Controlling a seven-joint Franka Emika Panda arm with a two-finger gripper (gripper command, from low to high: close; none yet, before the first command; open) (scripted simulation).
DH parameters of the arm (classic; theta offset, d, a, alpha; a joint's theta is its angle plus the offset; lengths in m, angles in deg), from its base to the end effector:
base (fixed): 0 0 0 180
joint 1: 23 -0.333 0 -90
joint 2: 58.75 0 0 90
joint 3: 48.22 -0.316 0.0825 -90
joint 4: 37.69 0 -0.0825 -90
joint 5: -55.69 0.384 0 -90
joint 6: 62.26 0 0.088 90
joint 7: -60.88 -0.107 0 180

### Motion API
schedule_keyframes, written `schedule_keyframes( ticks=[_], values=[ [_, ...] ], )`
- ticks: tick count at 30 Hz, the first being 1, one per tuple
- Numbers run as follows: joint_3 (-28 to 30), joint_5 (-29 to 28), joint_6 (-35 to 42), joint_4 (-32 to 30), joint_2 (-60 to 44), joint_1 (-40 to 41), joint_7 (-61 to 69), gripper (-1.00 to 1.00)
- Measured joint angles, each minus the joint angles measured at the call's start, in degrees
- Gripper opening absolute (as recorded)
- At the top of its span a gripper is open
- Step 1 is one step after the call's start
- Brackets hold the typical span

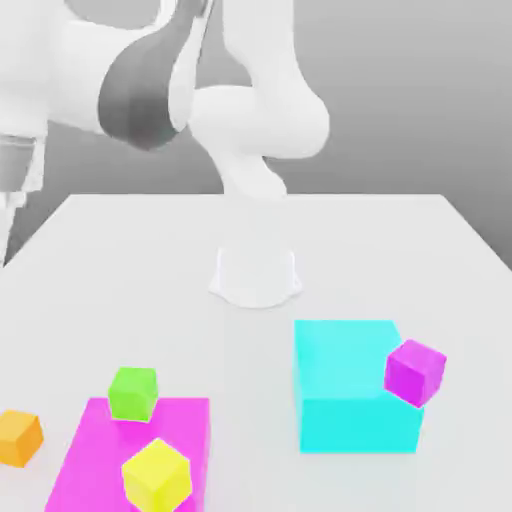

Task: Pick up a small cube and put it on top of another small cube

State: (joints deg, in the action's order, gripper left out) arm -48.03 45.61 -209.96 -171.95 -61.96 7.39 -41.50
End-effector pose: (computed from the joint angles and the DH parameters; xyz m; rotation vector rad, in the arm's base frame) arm 0.4542 -0.2649 0.3268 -1.4369 2.7552 -0.3227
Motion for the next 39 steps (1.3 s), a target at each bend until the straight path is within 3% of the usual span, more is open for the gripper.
schedule_keyframes(
  ticks=[8, 12, 13, 20, 25, 34, 38, 39],
  values=[
    [1.63, 10.59, -6.61, -0.85, -15.34, 4.87, -8.15, 0.00],
    [1.22, 12.01, -12.86, 0.70, -23.74, 5.58, -8.13, 0.00],
    [1.15, 12.05, -13.68, 0.92, -24.83, 5.65, -8.09, -1.00],
    [1.12, 12.06, -13.60, 0.86, -24.57, 5.69, -8.14, -1.00],
    [1.37, 11.42, -6.25, -0.78, -15.55, 4.55, -9.69, -1.00],
    [-6.87, 8.91, 8.61, 3.32, -4.77, -10.11, -35.16, -1.00],
    [-7.05, 7.42, 3.49, 2.80, -9.48, -12.07, -38.54, -1.00],
    [-6.98, 7.15, 2.18, 2.61, -10.64, -12.22, -38.82, 1.00]
  ],
)
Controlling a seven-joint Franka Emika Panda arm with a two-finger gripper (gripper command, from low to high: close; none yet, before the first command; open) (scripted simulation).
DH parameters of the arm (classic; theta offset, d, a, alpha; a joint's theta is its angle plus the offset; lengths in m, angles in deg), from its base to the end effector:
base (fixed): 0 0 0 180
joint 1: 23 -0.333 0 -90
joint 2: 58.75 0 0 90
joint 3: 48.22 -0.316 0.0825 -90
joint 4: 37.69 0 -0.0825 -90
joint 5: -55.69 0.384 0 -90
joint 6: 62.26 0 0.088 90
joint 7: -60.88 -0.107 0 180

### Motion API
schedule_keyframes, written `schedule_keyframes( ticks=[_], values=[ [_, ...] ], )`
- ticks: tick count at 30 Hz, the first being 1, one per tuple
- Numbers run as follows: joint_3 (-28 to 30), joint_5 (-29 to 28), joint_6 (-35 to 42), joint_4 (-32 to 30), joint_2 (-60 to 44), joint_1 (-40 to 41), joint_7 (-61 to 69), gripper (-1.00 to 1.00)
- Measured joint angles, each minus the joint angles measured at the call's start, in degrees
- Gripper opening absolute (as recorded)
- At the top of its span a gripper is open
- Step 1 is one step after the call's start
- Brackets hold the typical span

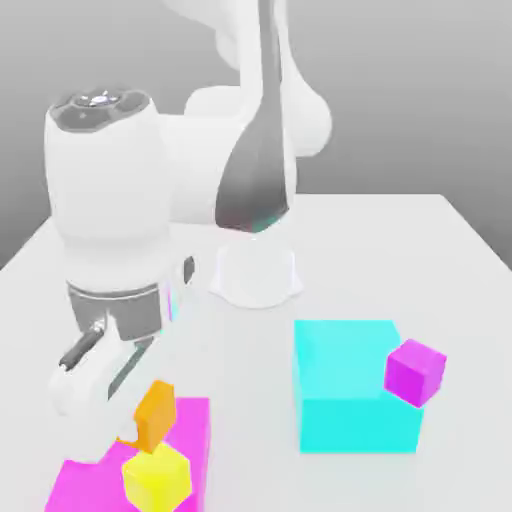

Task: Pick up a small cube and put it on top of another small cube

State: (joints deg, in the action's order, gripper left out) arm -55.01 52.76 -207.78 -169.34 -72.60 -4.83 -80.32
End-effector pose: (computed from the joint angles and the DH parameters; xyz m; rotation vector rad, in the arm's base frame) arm 0.5193 -0.1032 0.2443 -0.8029 3.0351 -0.0027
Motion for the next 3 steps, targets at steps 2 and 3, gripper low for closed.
schedule_keyframes(
  ticks=[2, 3],
  values=[
    [0.00, 0.00, 0.00, 0.00, 0.00, 0.00, 0.00, 1.00],
    [0.00, 0.00, 0.00, 0.00, 0.00, 0.00, 0.00, 1.00]
  ],
)
